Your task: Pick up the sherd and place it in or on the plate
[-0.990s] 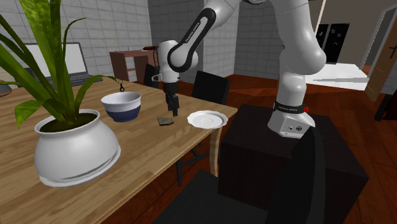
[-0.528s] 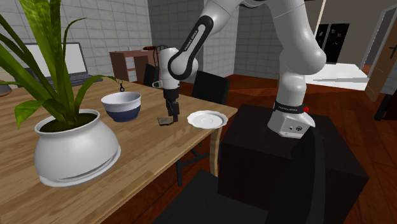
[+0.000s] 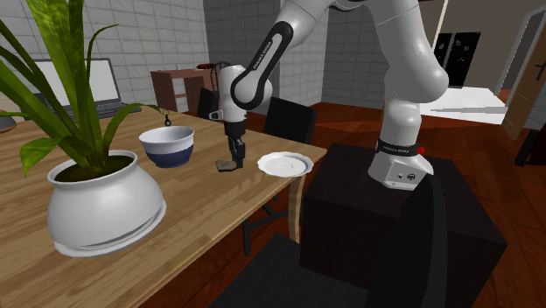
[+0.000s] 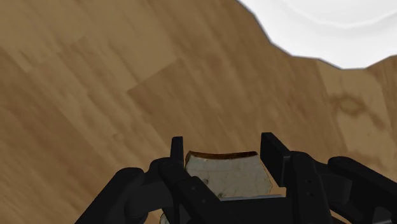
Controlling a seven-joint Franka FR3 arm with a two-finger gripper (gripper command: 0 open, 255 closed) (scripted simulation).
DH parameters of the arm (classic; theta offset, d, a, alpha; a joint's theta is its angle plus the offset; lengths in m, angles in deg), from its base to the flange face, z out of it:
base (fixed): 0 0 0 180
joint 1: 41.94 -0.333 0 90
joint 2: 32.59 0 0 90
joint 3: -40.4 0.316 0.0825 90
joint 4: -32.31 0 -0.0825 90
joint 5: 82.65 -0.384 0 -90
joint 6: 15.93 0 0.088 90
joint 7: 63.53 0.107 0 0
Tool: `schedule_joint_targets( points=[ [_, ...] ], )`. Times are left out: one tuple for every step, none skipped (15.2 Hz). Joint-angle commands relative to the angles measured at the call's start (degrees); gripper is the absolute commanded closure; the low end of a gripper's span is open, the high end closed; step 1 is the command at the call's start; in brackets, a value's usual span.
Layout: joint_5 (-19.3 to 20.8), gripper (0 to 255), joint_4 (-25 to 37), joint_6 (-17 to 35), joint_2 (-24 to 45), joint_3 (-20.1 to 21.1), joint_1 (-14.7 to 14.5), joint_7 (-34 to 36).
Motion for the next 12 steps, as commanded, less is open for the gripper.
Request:
schedule_joint_targets(
  points=[
    [-0.04,255,-0.12,-0.10,0.17,0.20,-0.16,0.03],
    [-0.04,255,-0.13,-0.03,0.22,0.20,-0.17,0.04],
    [-0.04,255,-0.08,0.03,0.32,0.22,-0.24,0.12],
    [-0.05,255,-0.19,0.18,0.36,0.24,-0.27,0.15],
    [-0.04,255,-0.04,0.10,0.44,0.19,-0.15,0.00],
    [-0.05,255,-0.15,0.09,0.33,0.18,-0.09,-0.08],
    [-0.05,255,-0.17,-0.08,0.13,0.18,-0.10,-0.06],
    [0.02,255,-0.26,-0.67,-0.54,0.13,-0.12,0.04],
    [0.09,255,-0.34,-1.26,-1.21,0.09,-0.15,0.14],
    [0.16,255,-0.38,-1.86,-1.86,0.05,-0.17,0.25],
    [0.24,255,-0.43,-2.47,-2.51,0.01,-0.19,0.35],
    [0.31,255,-0.46,-3.07,-3.16,-0.03,-0.21,0.45]
  ],
)
